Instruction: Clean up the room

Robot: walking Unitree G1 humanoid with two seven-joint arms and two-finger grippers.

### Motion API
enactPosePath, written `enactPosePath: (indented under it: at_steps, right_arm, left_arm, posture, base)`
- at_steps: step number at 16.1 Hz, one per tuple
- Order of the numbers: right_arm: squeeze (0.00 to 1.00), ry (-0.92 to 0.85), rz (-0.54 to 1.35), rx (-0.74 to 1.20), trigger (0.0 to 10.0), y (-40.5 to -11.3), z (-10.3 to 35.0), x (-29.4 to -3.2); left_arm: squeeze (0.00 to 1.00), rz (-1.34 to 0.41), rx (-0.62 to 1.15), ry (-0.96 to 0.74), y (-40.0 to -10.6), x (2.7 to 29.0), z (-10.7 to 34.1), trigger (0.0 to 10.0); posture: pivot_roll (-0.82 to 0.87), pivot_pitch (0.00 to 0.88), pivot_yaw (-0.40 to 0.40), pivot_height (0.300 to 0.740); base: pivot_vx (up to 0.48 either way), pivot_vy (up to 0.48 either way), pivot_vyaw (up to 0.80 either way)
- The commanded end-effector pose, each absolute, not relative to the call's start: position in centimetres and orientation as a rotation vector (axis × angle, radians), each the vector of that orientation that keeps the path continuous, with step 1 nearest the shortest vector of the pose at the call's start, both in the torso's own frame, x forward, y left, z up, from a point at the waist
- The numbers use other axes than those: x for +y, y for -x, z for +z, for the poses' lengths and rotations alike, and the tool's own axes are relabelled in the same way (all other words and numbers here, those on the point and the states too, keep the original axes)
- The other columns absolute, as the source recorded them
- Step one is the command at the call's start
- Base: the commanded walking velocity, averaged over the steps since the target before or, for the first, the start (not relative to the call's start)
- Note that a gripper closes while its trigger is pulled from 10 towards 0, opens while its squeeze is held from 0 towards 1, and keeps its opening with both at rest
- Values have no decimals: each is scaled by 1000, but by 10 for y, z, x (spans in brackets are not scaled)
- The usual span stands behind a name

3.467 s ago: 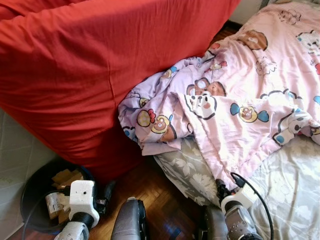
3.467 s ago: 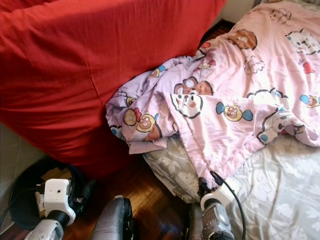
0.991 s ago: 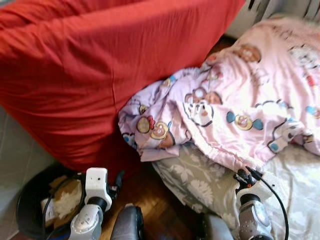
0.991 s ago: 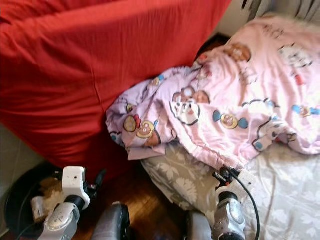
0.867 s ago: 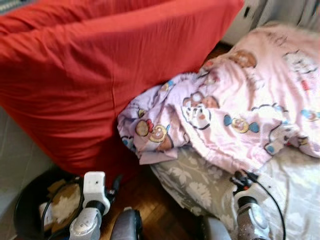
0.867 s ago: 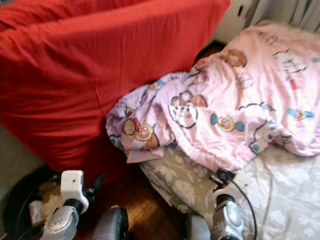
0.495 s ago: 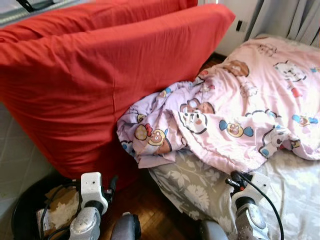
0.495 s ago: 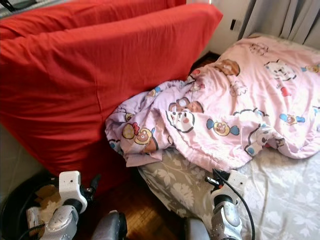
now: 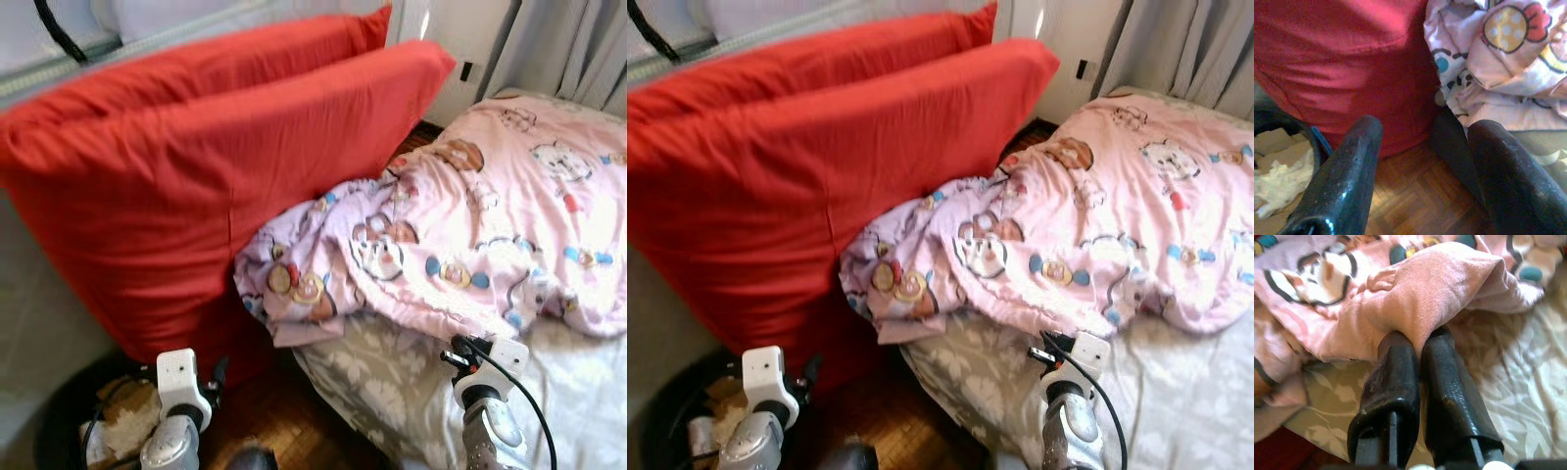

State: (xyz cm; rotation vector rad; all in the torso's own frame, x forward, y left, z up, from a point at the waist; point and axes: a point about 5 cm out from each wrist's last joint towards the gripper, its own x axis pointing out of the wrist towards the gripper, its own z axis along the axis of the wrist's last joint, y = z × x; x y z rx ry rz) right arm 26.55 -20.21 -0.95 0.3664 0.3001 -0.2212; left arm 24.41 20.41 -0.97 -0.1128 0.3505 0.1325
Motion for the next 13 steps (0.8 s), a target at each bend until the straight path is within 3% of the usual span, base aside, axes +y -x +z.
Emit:
enactPosePath:
  at_steps: [1,13]
  right_arm:
    - [0,-358,-220,302,10000,-265,-10,-200]
    - [0,-307,-228,323,10000,-262,-12,-202]
  left_arm:
    - [0,161,390,111,-237,212,-18,10000]
    - [0,211,732,158,-189,217,-69,10000]
  posture:
    - [-5,37,15,740]
    - [-26,0,26,740]
  base:
    - [0,0,0]
    - [0,0,0]
